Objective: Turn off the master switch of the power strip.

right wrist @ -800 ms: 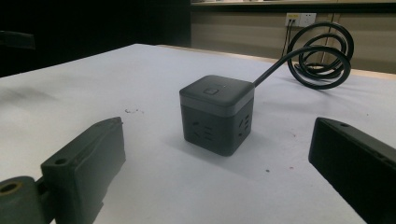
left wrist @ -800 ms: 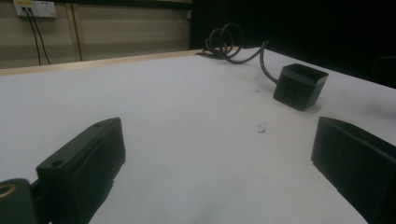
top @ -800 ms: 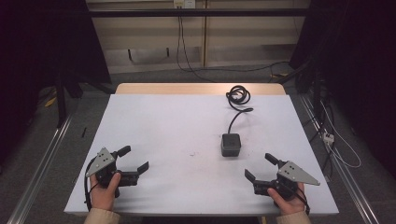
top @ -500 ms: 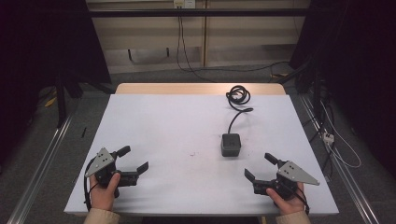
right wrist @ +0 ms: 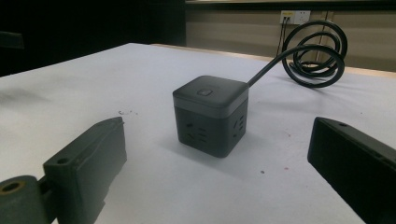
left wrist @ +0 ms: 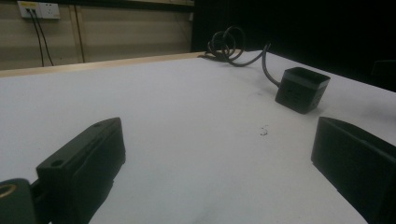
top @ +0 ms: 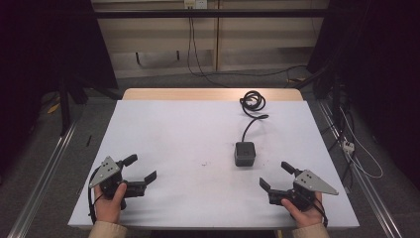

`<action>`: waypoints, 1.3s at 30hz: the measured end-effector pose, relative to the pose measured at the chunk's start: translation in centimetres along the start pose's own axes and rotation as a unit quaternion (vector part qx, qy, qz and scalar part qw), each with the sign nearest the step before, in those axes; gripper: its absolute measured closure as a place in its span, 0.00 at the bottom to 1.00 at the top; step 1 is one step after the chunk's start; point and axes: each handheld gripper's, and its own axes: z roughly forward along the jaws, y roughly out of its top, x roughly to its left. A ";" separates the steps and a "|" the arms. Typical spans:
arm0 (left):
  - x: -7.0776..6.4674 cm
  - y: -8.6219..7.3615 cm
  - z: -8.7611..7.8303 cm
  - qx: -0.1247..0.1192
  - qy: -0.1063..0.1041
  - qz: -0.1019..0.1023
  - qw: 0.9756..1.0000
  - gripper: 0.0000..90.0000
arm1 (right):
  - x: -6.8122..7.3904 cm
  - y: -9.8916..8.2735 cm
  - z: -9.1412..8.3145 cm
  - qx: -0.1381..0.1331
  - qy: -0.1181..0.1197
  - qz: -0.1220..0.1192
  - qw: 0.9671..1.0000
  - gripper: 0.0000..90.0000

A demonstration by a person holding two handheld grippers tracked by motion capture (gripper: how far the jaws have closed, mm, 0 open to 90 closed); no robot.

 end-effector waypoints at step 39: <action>0.0 0.0 0.2 -0.001 -0.008 0.000 1.000 0.03 | -0.9 2.3 2.3 0.016 0.006 0.020 1.000 0.11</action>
